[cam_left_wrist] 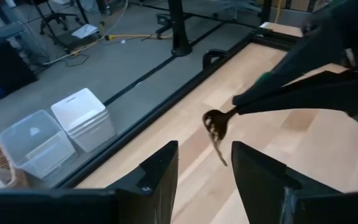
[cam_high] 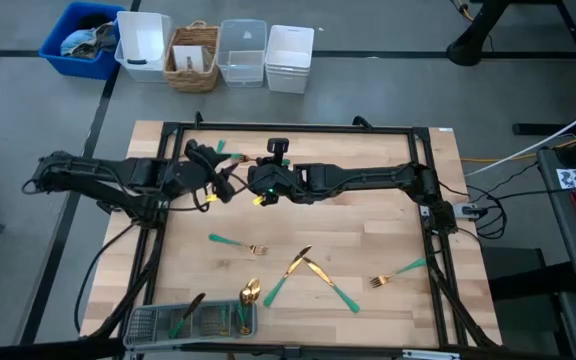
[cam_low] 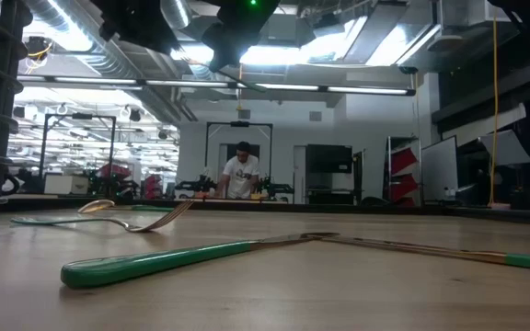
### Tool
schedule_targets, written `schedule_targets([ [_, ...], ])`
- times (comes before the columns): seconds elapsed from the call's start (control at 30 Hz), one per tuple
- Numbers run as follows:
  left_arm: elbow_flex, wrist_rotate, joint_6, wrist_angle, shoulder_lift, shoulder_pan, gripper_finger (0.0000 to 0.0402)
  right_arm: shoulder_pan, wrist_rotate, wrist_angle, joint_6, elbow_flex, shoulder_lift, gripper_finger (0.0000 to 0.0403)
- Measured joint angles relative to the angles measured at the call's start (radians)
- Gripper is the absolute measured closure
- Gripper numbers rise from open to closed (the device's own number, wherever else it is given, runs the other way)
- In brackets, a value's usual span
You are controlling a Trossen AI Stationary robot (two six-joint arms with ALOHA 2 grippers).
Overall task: Sort silverware
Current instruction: Put the middle fork into the cutlery rack
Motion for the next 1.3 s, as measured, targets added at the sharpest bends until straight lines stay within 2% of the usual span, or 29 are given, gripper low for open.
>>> schedule_targets([
  [0.27,0.0,0.014,0.011,0.0,0.001,0.04,0.026,0.0,0.0,0.0,0.0,0.0,0.0,0.0395],
  [0.53,0.0,0.084,0.096,0.073,0.007,0.072,0.026,0.0,-0.001,0.0,0.0,0.0,0.0,0.0395],
  [0.7,0.0,0.108,0.091,0.077,0.026,0.092,0.0264,0.0,-0.001,0.0,0.0,0.0,0.0,0.0395],
  [0.87,0.0,0.126,0.103,0.075,0.049,0.104,0.0295,0.0,-0.001,0.0,0.0,0.0,0.0,0.0395],
  [1.13,0.0,0.127,0.141,0.078,0.058,0.104,0.0389,0.0,-0.001,-0.001,-0.001,0.0,0.001,0.0396],
  [1.3,0.0,0.126,0.147,0.077,0.058,0.104,0.0396,0.0,-0.001,-0.001,-0.001,0.0,0.001,0.0396],
])
